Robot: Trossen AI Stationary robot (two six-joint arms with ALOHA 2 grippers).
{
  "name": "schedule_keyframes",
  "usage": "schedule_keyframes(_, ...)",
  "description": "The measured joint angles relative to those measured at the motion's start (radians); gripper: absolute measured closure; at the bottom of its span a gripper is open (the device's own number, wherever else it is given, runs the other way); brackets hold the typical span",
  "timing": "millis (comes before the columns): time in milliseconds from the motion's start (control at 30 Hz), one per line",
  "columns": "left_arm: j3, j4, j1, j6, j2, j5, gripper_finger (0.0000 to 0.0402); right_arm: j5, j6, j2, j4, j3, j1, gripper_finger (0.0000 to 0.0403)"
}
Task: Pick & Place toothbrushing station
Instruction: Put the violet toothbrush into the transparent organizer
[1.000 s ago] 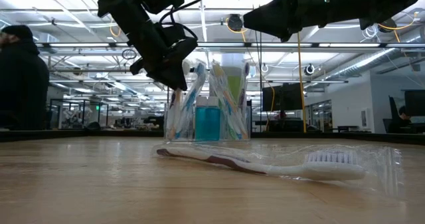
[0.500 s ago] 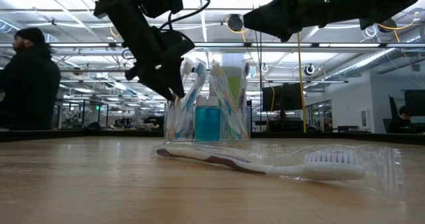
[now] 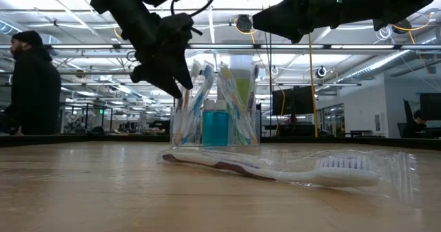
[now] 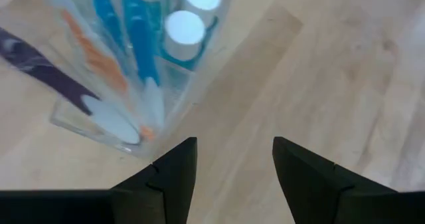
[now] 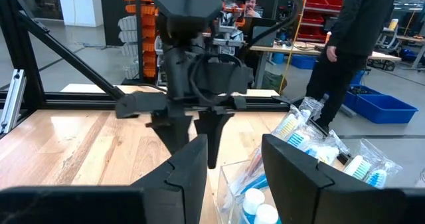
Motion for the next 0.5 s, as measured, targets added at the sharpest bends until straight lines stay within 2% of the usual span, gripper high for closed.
schedule_keyframes(133, 0.0, 0.007, -0.028, 0.002, -0.011, 0.004, 0.0197, 0.0, 0.0, 0.0, 0.0, 0.0, 0.0, 0.0268)
schedule_keyframes(267, 0.0, 0.03, -0.068, 0.077, -0.011, 0.068, 0.0197, 0.0, 0.0, 0.0, -0.001, 0.0, 0.0, 0.0268)
schedule_keyframes(500, 0.0, 0.214, -0.188, 0.358, -0.01, 0.102, 0.0197, 0.0, 0.0, 0.0, -0.002, 0.0, 0.0, 0.0268)
